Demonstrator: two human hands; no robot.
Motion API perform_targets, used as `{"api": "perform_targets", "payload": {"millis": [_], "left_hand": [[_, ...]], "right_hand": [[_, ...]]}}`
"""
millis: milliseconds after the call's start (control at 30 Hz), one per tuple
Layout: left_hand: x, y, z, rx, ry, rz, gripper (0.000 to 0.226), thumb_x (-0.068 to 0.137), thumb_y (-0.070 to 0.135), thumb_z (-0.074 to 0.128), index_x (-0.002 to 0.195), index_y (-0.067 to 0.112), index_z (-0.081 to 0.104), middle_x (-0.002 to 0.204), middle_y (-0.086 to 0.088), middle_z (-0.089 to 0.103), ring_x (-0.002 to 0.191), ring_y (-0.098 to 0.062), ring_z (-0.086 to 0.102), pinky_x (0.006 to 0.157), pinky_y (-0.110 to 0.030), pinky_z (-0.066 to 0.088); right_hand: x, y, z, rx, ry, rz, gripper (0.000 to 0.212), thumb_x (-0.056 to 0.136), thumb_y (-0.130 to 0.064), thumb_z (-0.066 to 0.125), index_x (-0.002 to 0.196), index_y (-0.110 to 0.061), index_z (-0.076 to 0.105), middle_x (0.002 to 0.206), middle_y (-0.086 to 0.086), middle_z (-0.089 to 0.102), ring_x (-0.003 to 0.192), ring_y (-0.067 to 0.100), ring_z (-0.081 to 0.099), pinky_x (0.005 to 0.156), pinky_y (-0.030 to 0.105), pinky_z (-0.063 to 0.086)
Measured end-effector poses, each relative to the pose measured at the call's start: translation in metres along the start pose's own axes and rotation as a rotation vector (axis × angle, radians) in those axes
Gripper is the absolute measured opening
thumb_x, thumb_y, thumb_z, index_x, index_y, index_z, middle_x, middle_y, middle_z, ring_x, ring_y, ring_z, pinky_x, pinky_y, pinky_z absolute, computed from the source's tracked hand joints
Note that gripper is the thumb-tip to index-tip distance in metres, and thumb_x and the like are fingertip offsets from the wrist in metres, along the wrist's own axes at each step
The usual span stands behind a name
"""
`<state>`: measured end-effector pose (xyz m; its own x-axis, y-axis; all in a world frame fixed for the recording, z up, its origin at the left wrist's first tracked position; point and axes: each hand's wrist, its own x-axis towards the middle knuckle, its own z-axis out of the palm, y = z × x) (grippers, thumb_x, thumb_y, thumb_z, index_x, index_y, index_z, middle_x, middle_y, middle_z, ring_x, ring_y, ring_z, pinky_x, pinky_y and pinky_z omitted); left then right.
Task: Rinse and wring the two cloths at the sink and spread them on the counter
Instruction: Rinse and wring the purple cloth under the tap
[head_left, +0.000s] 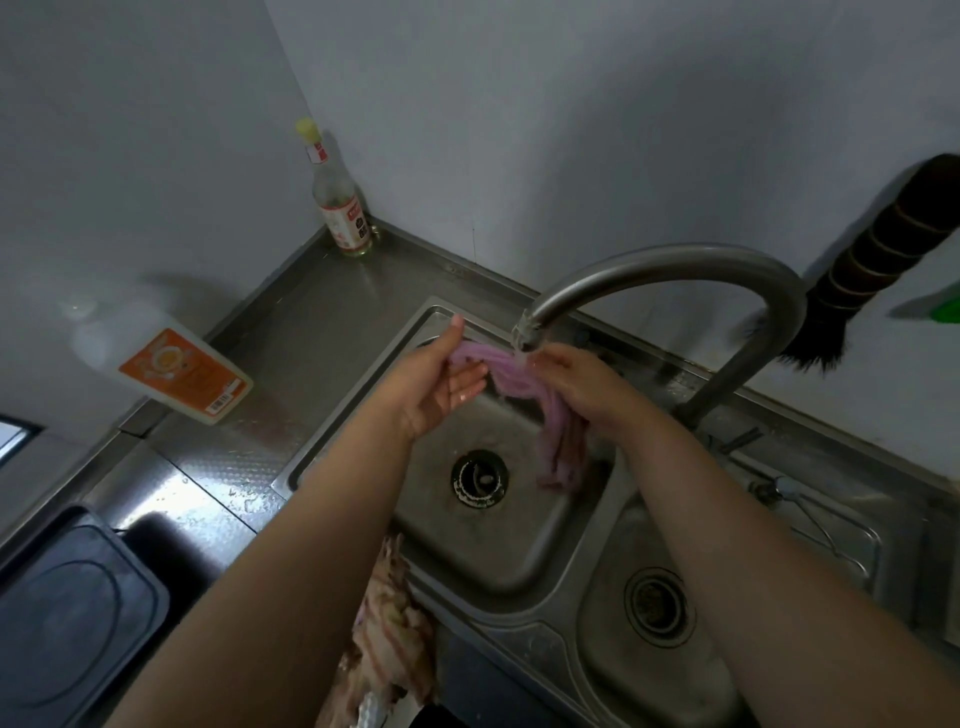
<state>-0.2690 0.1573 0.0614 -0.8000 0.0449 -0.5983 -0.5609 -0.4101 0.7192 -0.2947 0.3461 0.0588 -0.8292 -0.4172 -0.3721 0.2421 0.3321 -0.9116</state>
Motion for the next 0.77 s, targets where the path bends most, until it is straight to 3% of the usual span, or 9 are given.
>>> {"api": "perform_targets", "payload": {"millis": [67,167,267,401,534,634,768], "left_hand": [[0.001,0.005,0.0,-0.045,-0.065,0.03,0.034,0.093,0.038,0.054,0.074,0.011,0.063,0.068,-0.004,0.069,0.066,-0.014,0.067,0.071,-0.026,0.057],[0.001,0.002,0.011,-0.027,-0.129,0.079,0.037,0.097,0.037,0.047,0.076,0.009,0.059,0.06,-0.003,0.063,0.059,-0.014,0.063,0.066,-0.026,0.056],[0.001,-0.007,0.018,-0.035,-0.129,0.119,0.045,0.102,0.038,0.036,0.081,0.005,0.057,0.066,-0.008,0.067,0.06,-0.016,0.066,0.062,-0.027,0.058],[-0.001,-0.006,0.013,0.175,-0.135,0.239,0.045,0.1,0.035,0.04,0.075,0.002,0.056,0.063,-0.008,0.066,0.06,-0.015,0.064,0.059,-0.022,0.054],[-0.003,0.001,0.004,0.605,-0.21,0.234,0.03,0.099,0.03,0.049,0.087,0.004,0.06,0.071,-0.005,0.061,0.066,-0.015,0.056,0.068,-0.026,0.051],[-0.009,0.002,0.007,0.698,-0.225,0.172,0.028,0.101,0.025,0.047,0.076,0.015,0.057,0.06,0.003,0.056,0.057,-0.009,0.053,0.059,-0.02,0.051],[-0.011,0.003,0.014,0.771,-0.074,0.368,0.039,0.097,0.034,0.053,0.067,0.01,0.06,0.054,0.008,0.055,0.05,-0.001,0.048,0.056,-0.02,0.042]], "right_hand": [[-0.003,-0.004,-0.003,-0.004,-0.154,0.006,0.023,0.092,-0.028,0.058,0.1,-0.01,0.069,0.089,-0.006,0.067,0.08,0.003,0.062,0.068,0.012,0.049],[-0.006,-0.012,0.0,0.151,-0.221,0.032,0.031,0.093,-0.021,0.058,0.108,0.005,0.063,0.09,0.007,0.064,0.081,0.014,0.059,0.067,0.018,0.049],[-0.008,-0.014,0.005,0.285,-0.186,0.086,0.029,0.099,-0.025,0.047,0.089,-0.007,0.066,0.074,0.001,0.064,0.065,0.01,0.059,0.058,0.021,0.046],[-0.003,-0.004,0.011,0.028,-0.033,0.034,0.027,0.094,-0.032,0.059,0.089,-0.006,0.06,0.078,0.008,0.059,0.069,0.018,0.056,0.061,0.028,0.045],[-0.006,-0.007,0.008,0.173,-0.159,-0.01,0.009,0.096,-0.018,0.056,0.103,-0.014,0.058,0.07,-0.012,0.061,0.06,0.0,0.055,0.056,0.017,0.042],[-0.008,-0.014,0.008,-0.043,-0.18,-0.111,0.009,0.092,-0.009,0.06,0.094,-0.018,0.061,0.079,-0.009,0.063,0.063,-0.013,0.058,0.064,0.011,0.046],[-0.007,-0.011,0.012,-0.111,-0.228,-0.135,0.017,0.095,-0.016,0.058,0.08,-0.024,0.06,0.079,-0.003,0.062,0.07,-0.007,0.057,0.074,0.015,0.046]]}}
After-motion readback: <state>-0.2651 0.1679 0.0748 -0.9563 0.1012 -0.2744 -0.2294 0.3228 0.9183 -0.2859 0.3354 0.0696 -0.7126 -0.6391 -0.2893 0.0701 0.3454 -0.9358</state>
